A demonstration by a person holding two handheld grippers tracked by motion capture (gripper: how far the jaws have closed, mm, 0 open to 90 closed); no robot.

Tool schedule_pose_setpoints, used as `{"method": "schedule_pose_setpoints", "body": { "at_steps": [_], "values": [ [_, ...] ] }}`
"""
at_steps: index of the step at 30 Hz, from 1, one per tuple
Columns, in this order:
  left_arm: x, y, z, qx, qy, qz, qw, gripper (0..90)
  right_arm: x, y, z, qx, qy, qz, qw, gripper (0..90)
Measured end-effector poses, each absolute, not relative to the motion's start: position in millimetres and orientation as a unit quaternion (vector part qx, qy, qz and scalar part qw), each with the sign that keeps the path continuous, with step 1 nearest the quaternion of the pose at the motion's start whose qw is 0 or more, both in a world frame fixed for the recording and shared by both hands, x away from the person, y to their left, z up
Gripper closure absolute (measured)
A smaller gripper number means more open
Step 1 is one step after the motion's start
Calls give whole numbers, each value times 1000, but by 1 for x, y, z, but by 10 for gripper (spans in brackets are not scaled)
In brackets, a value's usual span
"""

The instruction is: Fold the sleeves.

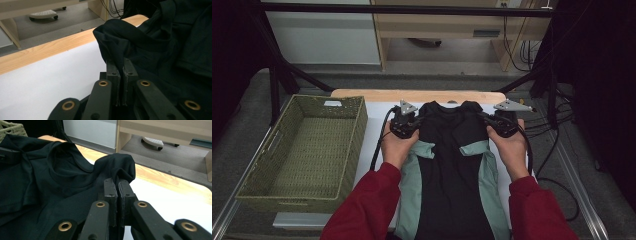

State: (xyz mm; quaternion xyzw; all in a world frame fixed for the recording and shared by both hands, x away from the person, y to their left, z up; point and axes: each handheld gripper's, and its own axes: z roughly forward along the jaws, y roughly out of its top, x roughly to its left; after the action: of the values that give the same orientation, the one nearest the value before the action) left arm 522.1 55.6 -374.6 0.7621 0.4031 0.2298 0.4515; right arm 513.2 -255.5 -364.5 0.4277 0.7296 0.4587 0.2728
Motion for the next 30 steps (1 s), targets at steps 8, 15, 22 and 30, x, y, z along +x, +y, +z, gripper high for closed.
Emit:
{"method": "schedule_pose_setpoints", "body": {
  "at_steps": [8, 15, 22, 30],
  "values": [
    [528, 53, -359, 760, 398, 242, 454, 865, 521, -258, -357, 433, 720, 469, 271, 867],
    [536, 51, -344, 759, 394, 254, 453, 865, 527, -262, -350, 440, 709, 478, 273, 867],
    [539, 50, -344, 759, 396, 254, 449, 865, 528, -262, -351, 440, 708, 479, 275, 867],
    [542, 50, -340, 756, 396, 256, 453, 865, 530, -262, -345, 439, 706, 478, 282, 867]
  ]
}}
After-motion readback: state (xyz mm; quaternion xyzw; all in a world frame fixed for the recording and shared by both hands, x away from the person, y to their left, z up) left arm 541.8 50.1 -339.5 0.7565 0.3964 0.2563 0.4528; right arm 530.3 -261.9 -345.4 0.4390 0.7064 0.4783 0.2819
